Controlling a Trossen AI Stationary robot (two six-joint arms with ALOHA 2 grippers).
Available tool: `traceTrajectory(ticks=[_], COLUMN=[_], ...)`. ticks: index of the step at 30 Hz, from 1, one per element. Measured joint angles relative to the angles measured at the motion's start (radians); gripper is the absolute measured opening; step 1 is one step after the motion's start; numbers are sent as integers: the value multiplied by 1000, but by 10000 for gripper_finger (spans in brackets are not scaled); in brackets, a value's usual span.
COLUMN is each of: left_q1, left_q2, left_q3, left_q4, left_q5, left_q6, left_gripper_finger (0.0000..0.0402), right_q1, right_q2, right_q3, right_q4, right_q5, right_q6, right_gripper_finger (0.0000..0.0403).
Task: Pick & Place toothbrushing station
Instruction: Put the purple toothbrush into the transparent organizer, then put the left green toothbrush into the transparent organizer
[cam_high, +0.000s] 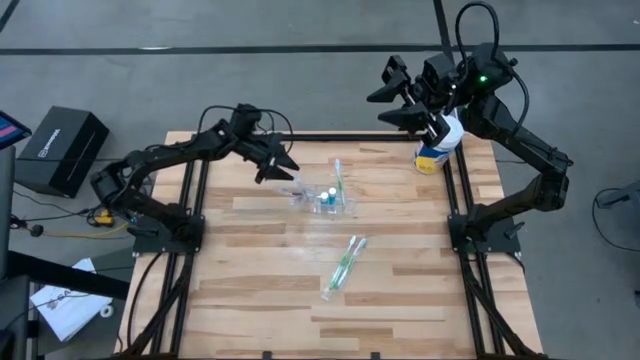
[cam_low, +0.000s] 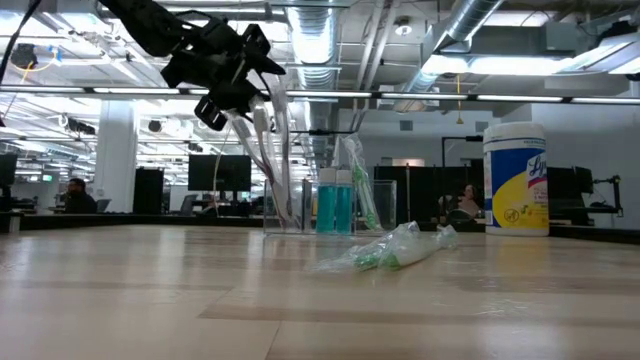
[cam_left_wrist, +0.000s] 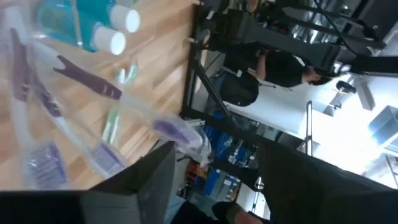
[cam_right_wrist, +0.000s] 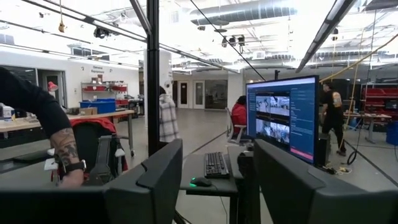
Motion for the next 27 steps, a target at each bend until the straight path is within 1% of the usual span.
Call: traceTrajectory(ticks=[3,5,14,17,19,21,24,26,27], left_q1=[0,0,20,36,42,52,65,67,64], left_q2=[15,25,44,37,18,-14,-78,-140,-177], left_q3=[0,0,0,0,0,0,0,0,0], left_q4=[-1,-1,10,118,263,428,632,718,734], left_q5=[-3,-3,14,23,10,-51,-199,-295,-340], left_q6=[1,4,12,48,47,16,12,74,126], left_gripper_finger=[245,254,259,253,246,238,226,219,216], right_q1=[0,1,2,1,-1,-1,-9,-19,-23], right_q2=[0,0,0,0,0,0,0,1,10], right_q3=[0,0,0,0,0,0,0,0,1], right_q4=[0,0,-1,-1,-1,-4,-10,-11,-14], right_q5=[0,0,-1,-1,0,0,2,36,55], right_q6=[0,0,0,0,0,0,0,-1,0], right_gripper_finger=[192,194,187,185,183,182,182,182,182])
